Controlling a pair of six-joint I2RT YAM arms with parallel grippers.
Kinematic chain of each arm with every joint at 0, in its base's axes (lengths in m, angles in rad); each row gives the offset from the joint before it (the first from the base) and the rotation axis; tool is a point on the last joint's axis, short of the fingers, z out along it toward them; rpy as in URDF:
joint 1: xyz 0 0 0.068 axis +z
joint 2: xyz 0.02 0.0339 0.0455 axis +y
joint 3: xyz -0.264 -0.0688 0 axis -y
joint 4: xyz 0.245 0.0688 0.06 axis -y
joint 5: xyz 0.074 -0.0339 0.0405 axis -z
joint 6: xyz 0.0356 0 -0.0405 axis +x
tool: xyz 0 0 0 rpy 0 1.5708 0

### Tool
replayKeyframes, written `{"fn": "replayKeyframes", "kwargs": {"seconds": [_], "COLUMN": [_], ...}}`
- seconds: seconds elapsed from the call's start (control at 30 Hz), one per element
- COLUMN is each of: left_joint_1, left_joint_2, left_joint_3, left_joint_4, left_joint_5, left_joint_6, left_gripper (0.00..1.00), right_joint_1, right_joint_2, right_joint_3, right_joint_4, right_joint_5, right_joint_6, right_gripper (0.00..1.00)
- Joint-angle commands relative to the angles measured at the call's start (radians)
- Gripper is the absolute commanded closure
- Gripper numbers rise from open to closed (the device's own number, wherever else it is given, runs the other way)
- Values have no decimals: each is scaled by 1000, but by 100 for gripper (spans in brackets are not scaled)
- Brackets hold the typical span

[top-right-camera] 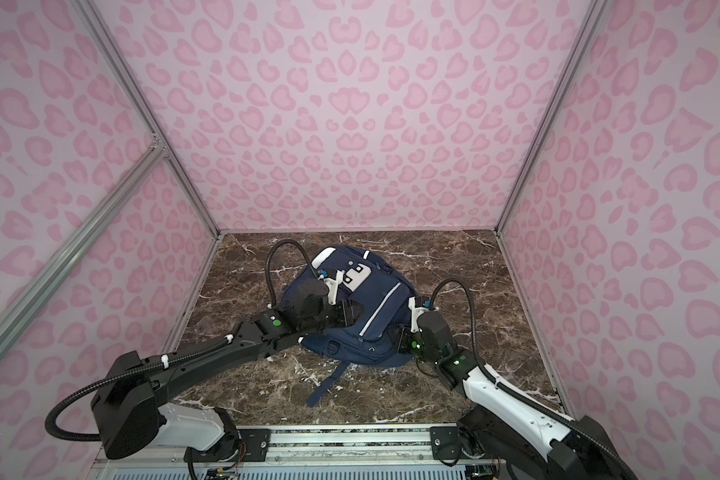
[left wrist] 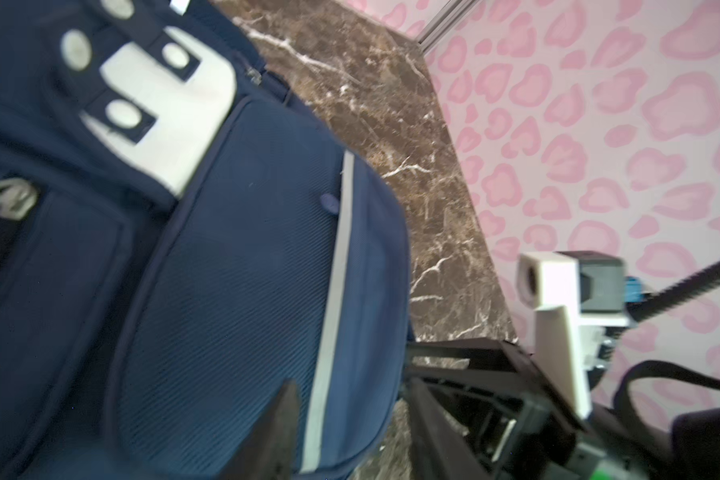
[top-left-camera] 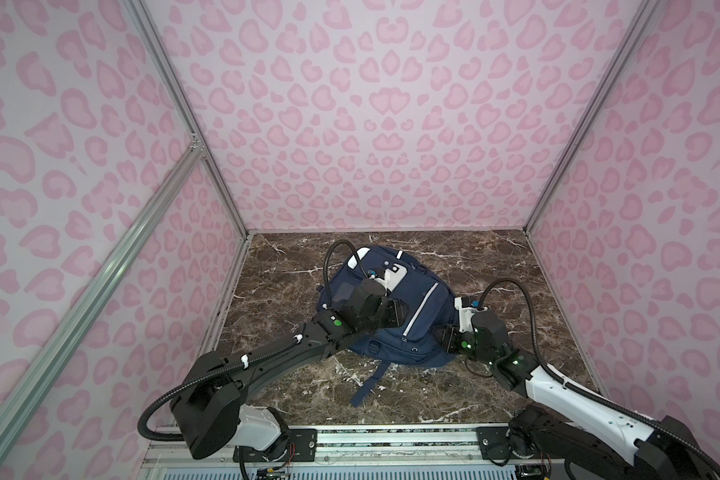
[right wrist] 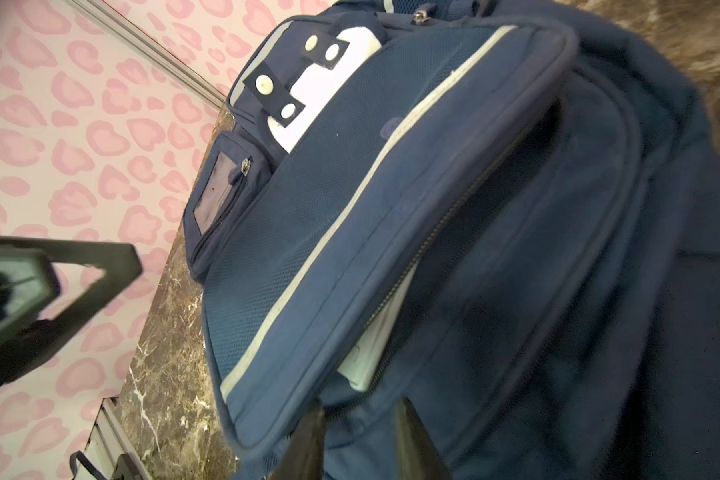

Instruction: Pack the student bag

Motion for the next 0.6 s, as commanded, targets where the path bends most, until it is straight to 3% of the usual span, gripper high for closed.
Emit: {"fn": "replayKeyframes", "kwargs": {"seconds": [0.0,0.1,0.2,0.3,0.43,0.57], "left_joint_1": [1,0,-3,-3,-9,-10], "left_joint_2": [-60,-73,-40,6,70,97], "left_joint_3": [-108,-179,-187,-170,-144,-142], "left_joint_4": [21,70,113,150,181,188], "left_joint_5": [-16,-28,-35,-35,-27,-24], "left_joint_6": [-44,-76,-78,-82,-92,-105], "left_gripper": [42,33,32,34,44,55], "right_joint_1": [47,97,143,257,400,438], "right_joint_2": [-81,-123,-141,-134,-73,31], "right_joint_3": [-21,-41,-52,-42,-13,-11], "right_joint_4": [-148,-174,-122,-70,-28,74], "right_joint_5": [84,146,123,209,371,402], "right_joint_6": [-15,-19,7,36,40,63], "right_gripper": [69,69,70,71,68,64]}}
